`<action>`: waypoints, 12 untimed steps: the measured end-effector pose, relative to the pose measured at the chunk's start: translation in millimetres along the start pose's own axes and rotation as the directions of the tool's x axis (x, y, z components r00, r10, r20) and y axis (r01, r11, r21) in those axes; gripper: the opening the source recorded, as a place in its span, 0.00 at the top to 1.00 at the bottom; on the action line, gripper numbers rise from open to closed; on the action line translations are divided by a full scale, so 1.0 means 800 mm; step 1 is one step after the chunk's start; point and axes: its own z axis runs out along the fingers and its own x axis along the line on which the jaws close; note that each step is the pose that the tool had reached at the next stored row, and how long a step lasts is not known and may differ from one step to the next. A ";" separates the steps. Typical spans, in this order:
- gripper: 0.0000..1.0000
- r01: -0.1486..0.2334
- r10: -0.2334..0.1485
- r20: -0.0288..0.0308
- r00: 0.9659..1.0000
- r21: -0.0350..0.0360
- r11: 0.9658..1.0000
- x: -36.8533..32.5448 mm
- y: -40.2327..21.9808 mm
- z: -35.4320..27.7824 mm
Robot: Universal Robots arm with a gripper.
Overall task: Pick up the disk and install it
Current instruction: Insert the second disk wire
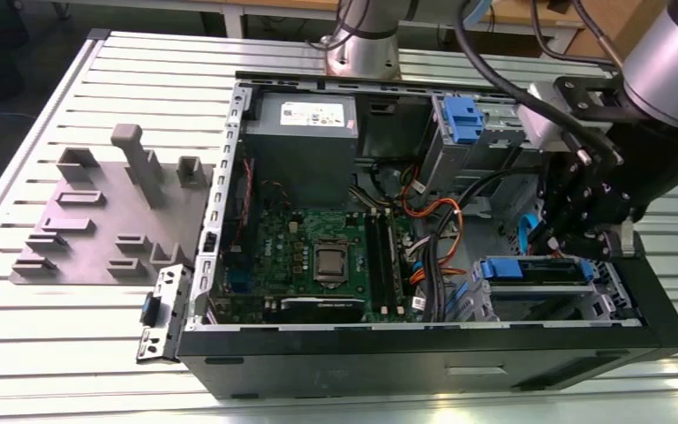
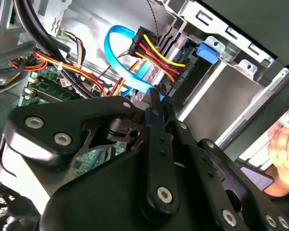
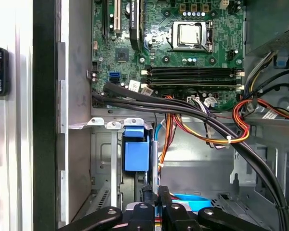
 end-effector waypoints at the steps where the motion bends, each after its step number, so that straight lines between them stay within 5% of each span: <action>1: 0.84 0.000 0.000 0.007 1.000 0.001 1.000 0.0020 0.0001 0.0003; 4: 0.84 0.000 0.000 0.026 1.000 0.003 1.000 0.0080 0.0003 0.0012; 6: 0.84 -0.001 0.001 0.034 0.999 0.005 1.000 0.0123 0.0009 0.0015; 12: 0.84 0.006 -0.007 0.035 0.999 0.013 1.000 0.0158 0.0027 0.0016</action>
